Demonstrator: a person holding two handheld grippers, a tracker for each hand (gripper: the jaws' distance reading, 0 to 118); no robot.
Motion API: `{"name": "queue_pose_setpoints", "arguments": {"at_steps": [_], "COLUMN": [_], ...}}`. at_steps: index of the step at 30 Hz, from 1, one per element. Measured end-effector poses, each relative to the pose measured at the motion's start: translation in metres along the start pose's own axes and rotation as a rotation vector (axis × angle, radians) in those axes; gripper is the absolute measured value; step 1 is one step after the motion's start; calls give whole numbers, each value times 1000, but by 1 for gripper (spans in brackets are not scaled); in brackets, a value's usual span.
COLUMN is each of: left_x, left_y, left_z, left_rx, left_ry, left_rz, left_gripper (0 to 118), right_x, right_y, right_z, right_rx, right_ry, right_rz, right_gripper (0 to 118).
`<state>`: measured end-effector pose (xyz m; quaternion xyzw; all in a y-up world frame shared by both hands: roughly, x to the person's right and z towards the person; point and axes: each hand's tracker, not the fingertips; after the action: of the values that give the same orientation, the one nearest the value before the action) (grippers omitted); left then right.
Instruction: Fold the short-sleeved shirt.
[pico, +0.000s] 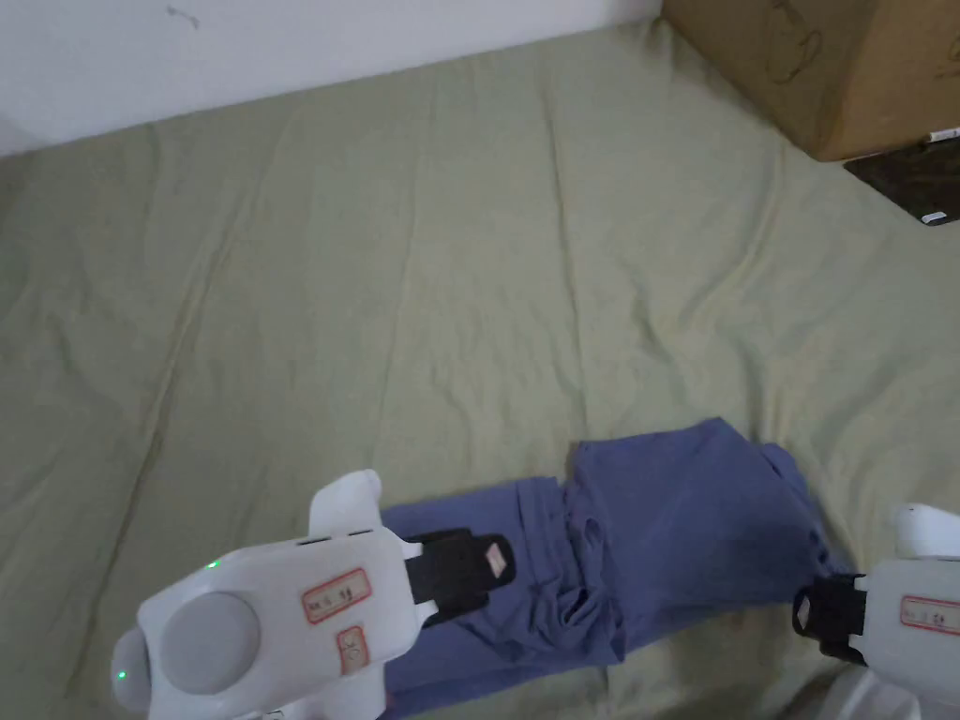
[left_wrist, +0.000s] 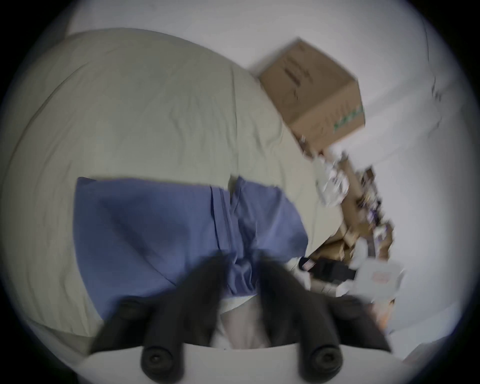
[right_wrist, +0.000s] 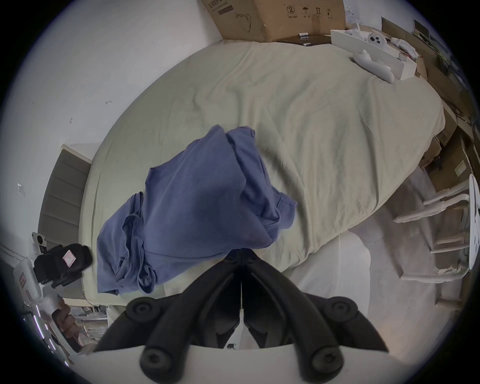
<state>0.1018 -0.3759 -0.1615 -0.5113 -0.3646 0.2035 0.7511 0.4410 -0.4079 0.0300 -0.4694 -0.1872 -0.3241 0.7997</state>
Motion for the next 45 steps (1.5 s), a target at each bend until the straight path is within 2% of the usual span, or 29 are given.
{"name": "queue_pose_setpoints", "arguments": {"at_steps": [1, 5, 10, 13, 17, 21, 26, 27, 28, 30, 32, 33, 35, 37, 39, 41, 43, 44, 45], "left_x": [-4, -7, 11, 32, 46, 43, 11, -2, -19, -53, -82, -101, -125, -145, -157, -165, -166, -166, -165], "left_y": [4, 6, -29, -49, -54, -48, -17, -11, -6, -1, -1, -2, -5, -8, -9, -10, -10, -8, -8], "left_z": [1, -29, -81, -94, -106, -89, -22, -6, 9, 31, 45, 50, 54, 44, 24, 3, -8, -10, -13], "left_rx": [19, -54, -249, -288, -347, -319, -181, -142, -102, -59, -51, -39, 0, 20, -35, -113, -79, -65, -76], "left_ry": [24, 188, 66, 58, 10, 18, -105, -125, -141, -142, -82, -66, -86, -72, -91, -130, -201, -227, -250], "left_rz": [33, -63, -58, -145, -184, -192, -48, 4, 65, 143, 205, 224, 244, 323, 408, 414, 382, 396, 404], "left_gripper": [2, 1, 1, 1, 1, 1, 2, 6, 16, 62, 108, 113, 111, 111, 111, 111, 111, 107, 89], "right_x": [0, -4, -6, -1, 0, -2, -13, -16, -19, -27, -36, -41, -51, -60, -68, -76, -82, -84, -86], "right_y": [0, 4, 5, 3, 2, 1, 3, 3, 3, 3, 2, 2, 3, 4, 4, 3, 2, 2, 3], "right_z": [0, 2, 5, 5, 7, 13, 16, 16, 15, 14, 13, 12, 12, 8, 7, 8, 10, 10, 9], "right_rx": [13, 37, 42, 34, 26, 36, 44, 42, 38, 33, 29, 27, 25, 18, 11, 7, 6, 5, 5], "right_ry": [5, 46, 56, 56, 42, 48, 43, 45, 51, 51, 50, 50, 53, 51, 49, 54, 54, 51, 39], "right_rz": [-10, -19, -7, -15, -22, -18, 5, 8, 14, 29, 57, 72, 93, 108, 119, 137, 166, 180, 190], "right_gripper": [0, 0, 0, 0, 0, 0, 0, 0, 0, 0, 0, 0, 0, 0, 0, 0, 0, 0, 0]}}
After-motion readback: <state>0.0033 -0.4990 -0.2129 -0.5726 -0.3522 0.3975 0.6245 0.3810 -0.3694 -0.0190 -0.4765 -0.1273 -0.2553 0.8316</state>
